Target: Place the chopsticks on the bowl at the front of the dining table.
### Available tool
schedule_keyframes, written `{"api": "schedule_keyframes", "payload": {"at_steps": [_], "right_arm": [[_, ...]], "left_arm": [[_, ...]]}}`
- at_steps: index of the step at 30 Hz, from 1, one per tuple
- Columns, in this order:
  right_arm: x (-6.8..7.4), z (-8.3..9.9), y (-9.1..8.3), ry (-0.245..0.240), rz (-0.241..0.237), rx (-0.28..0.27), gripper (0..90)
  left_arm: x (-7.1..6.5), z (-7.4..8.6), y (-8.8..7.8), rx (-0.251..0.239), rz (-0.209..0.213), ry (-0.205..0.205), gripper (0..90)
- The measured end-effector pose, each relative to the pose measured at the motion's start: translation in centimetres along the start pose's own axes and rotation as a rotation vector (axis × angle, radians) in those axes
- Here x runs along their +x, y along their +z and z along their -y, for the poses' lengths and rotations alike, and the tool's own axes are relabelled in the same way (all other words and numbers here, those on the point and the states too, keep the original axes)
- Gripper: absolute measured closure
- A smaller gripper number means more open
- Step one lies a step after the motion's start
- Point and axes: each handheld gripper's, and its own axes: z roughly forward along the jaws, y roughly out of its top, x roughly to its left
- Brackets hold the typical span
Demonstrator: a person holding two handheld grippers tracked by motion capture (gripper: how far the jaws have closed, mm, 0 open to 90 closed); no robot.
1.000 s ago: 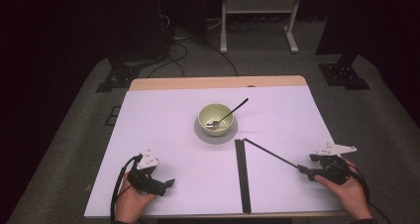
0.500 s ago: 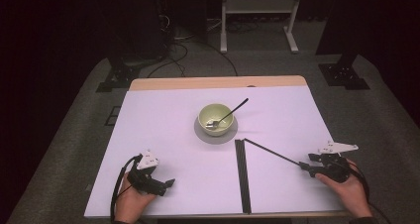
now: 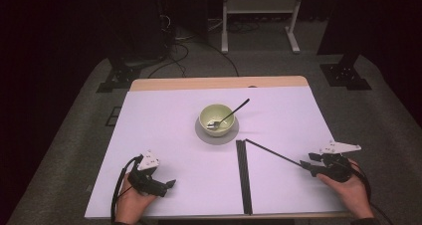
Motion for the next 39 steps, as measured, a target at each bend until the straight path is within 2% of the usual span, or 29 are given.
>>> {"api": "schedule_keyframes", "payload": {"at_steps": [19, 39], "right_arm": [[0.6, -1.8, 0.5, -0.031, -0.050, -0.032, 61.7], [1.4, -3.4, 1.7, -0.068, -0.101, -0.029, 68.4]], "left_arm": [[0.0, 0.0, 0.0, 0.000, 0.000, 0.000, 0.0], [0.0, 0.0, 0.0, 0.000, 0.000, 0.000, 0.0]]}}
